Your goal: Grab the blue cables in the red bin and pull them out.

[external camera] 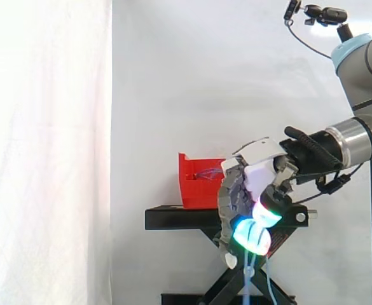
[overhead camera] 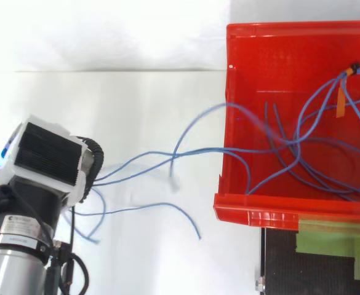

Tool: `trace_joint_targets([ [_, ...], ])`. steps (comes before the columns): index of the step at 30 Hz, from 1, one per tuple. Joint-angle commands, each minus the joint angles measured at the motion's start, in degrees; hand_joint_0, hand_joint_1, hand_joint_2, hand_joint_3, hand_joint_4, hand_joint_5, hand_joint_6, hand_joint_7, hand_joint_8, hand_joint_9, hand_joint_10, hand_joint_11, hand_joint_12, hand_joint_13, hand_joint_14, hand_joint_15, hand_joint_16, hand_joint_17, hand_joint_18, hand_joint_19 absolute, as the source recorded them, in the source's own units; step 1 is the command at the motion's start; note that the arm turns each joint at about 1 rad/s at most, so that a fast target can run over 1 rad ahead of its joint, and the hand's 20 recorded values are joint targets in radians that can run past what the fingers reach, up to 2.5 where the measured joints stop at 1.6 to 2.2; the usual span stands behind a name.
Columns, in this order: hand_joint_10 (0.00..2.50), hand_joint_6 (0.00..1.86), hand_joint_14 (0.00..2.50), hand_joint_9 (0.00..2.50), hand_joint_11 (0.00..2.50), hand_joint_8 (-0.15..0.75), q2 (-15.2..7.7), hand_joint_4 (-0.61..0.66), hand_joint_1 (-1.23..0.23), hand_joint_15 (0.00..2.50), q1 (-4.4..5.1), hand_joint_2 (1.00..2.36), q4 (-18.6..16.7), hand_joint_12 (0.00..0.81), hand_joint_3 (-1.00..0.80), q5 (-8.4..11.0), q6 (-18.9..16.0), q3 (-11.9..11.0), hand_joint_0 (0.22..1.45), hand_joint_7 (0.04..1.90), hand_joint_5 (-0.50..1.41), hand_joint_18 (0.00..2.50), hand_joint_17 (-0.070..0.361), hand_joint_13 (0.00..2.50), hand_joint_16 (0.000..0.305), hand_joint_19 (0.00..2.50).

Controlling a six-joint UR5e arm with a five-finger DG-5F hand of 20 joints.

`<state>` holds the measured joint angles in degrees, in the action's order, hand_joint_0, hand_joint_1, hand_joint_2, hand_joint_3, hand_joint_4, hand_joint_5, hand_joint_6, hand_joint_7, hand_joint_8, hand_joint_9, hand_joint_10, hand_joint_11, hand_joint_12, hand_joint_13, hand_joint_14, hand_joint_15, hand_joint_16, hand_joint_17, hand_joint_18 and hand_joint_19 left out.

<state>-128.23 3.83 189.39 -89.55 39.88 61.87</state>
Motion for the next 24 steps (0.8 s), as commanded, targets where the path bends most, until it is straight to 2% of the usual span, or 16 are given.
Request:
trace_joint_targets([
  [1, 0.02, 0.75, 0.02, 0.97, 1.21, 0.222, 0.0, -0.01, -0.87, 0.55, 1.01, 1.00, -0.1, 0.327, -1.00, 1.48, -10.6, 0.0, 0.89, 0.62, 0.77, 0.52, 0.089, 0.73, 0.039, 0.40],
  [4, 0.02, 0.76, 0.02, 0.96, 1.21, 0.223, -0.1, -0.02, -0.90, 0.55, 1.45, 1.00, -0.2, 0.328, -1.00, 2.27, -11.2, 0.0, 0.89, 0.62, 0.76, 0.52, 0.089, 0.73, 0.040, 0.40],
  [10, 0.02, 0.81, 0.02, 0.96, 1.20, 0.227, 0.0, -0.01, -0.93, 0.55, 1.89, 1.00, -0.2, 0.329, -1.00, 2.27, -11.1, 0.5, 0.88, 0.59, 0.73, 0.52, 0.090, 0.73, 0.040, 0.40],
  [24, 0.02, 0.88, 0.02, 0.95, 1.20, 0.230, -0.1, 0.02, -0.95, 0.56, 1.89, 1.00, -0.2, 0.328, -1.00, 2.10, -11.2, 1.1, 0.87, 0.54, 0.68, 0.52, 0.091, 0.73, 0.041, 0.40],
])
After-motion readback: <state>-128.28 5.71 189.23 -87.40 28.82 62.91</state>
